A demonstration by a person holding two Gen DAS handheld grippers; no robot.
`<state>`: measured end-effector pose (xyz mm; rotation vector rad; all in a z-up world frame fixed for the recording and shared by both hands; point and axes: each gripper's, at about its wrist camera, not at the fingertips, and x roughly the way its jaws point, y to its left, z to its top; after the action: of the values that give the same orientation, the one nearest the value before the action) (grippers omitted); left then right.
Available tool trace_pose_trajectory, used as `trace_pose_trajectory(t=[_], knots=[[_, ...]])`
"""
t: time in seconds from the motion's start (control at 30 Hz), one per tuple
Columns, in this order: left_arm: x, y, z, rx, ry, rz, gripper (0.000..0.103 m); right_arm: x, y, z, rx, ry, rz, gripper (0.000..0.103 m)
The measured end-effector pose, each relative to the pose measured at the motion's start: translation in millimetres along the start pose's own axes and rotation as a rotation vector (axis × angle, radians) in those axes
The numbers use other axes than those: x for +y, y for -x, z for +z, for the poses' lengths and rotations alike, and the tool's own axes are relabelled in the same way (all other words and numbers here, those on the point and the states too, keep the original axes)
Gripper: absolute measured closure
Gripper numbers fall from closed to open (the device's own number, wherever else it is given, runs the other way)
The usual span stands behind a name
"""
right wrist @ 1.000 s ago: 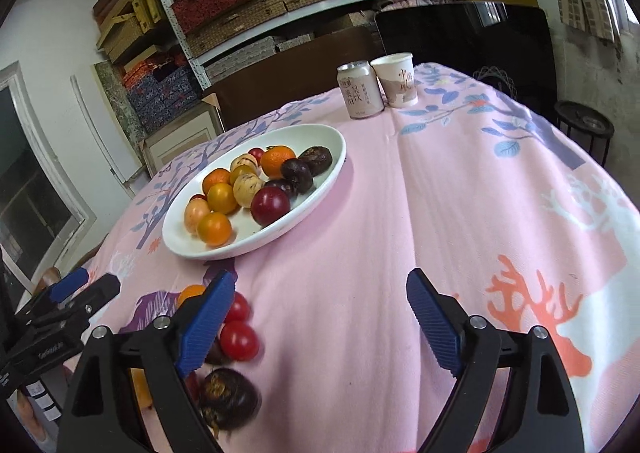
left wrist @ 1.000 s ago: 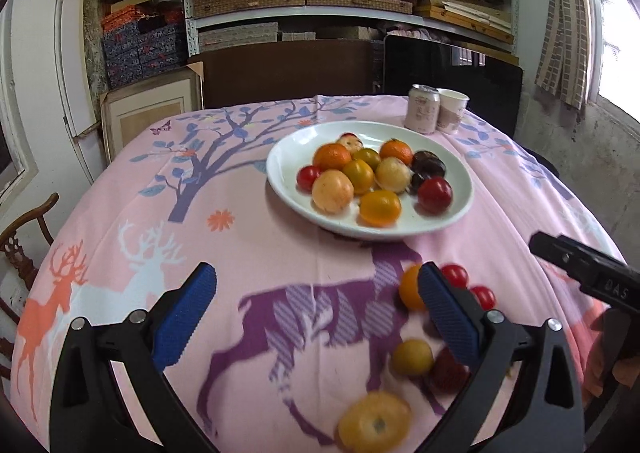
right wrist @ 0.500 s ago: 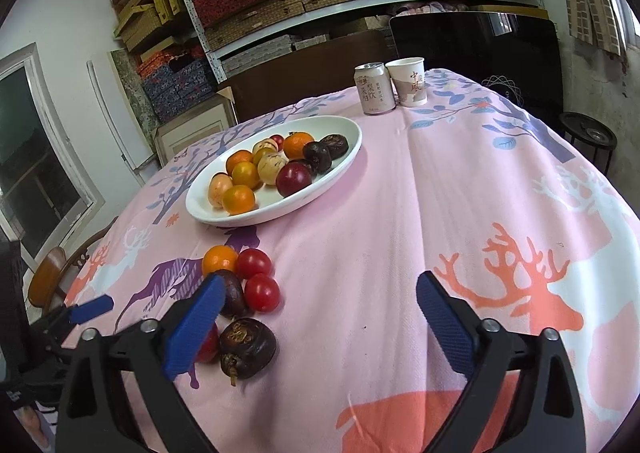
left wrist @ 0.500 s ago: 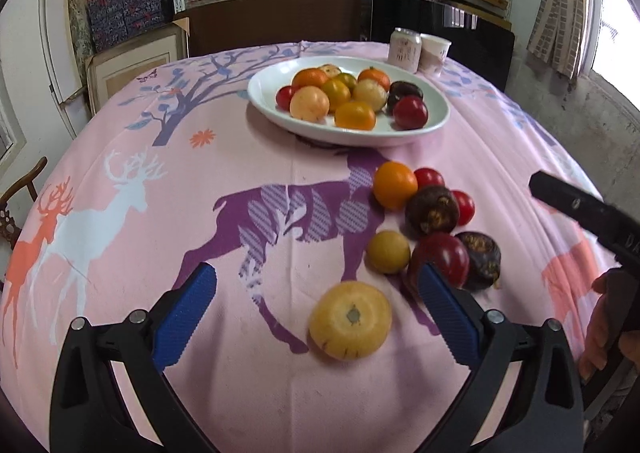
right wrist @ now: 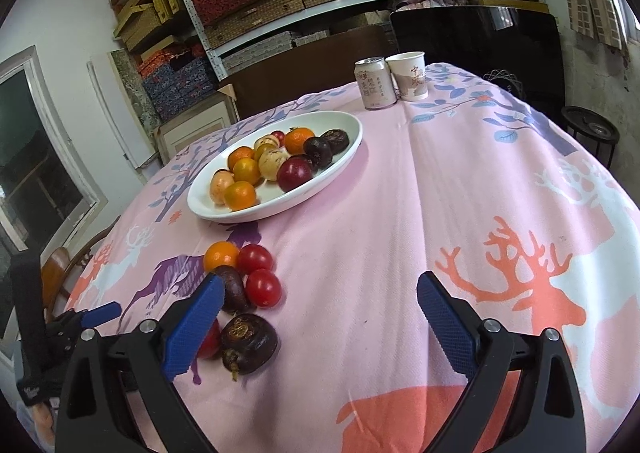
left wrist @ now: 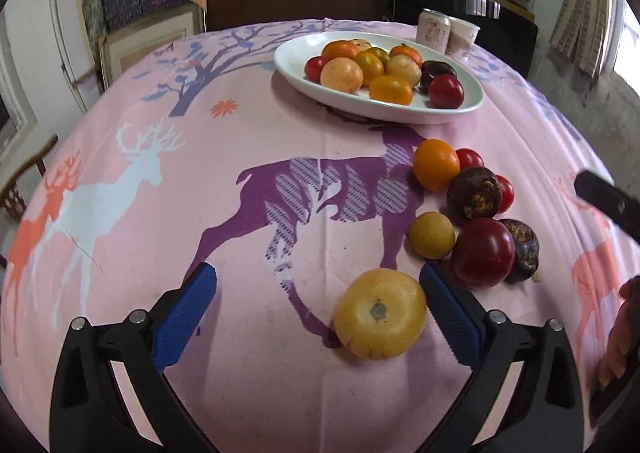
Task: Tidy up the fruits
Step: 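Move both open tools back to the remaining fruit cluster, then grasp the second pale yellow fruit with the left tool while the right tool grasps a dark purple fruit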
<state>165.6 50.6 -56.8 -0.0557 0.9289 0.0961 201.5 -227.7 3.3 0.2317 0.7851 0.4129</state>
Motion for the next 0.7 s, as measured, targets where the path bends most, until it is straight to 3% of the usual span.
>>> trace_pose_trajectory(t=[0.13, 0.3, 0.43, 0.47, 0.5, 0.53, 0.63, 0.7], knots=[[-10.7, -5.1, -3.3, 0.026, -0.053, 0.009, 0.004, 14.8, 3.9, -9.8, 0.054, 0.083, 0.079, 0.007], [-36.4, -4.0, -8.5, 0.017, -0.182, 0.038, 0.004, 22.2, -2.6, -14.9, 0.135, 0.114, 0.102, 0.029], [-29.2, -4.9, -6.8, 0.025, -0.145, 0.012, 0.006, 33.4, -9.7, -18.3, 0.178, 0.167, 0.090, 0.034], [-28.0, -3.8, -6.9, 0.021, -0.137, 0.002, 0.009, 38.8, -11.5, -19.8, 0.189, 0.194, 0.077, 0.034], [-27.3, -3.5, -7.1, 0.023, -0.136, -0.009, 0.028, 42.5, -13.0, -21.0, 0.197, 0.212, 0.069, 0.034], [-27.1, -4.5, -8.2, 0.036, -0.139, -0.030, 0.040, 46.7, -15.6, -22.8, 0.212, 0.235, 0.059, 0.034], [-28.7, -3.7, -9.1, 0.036, -0.144, -0.067, 0.052, 53.1, -24.6, -25.2, 0.251, 0.273, 0.035, 0.034], [-31.8, -3.9, -9.7, 0.035, -0.156, -0.070, 0.053, 55.3, -30.3, -26.0, 0.264, 0.289, 0.017, 0.034]])
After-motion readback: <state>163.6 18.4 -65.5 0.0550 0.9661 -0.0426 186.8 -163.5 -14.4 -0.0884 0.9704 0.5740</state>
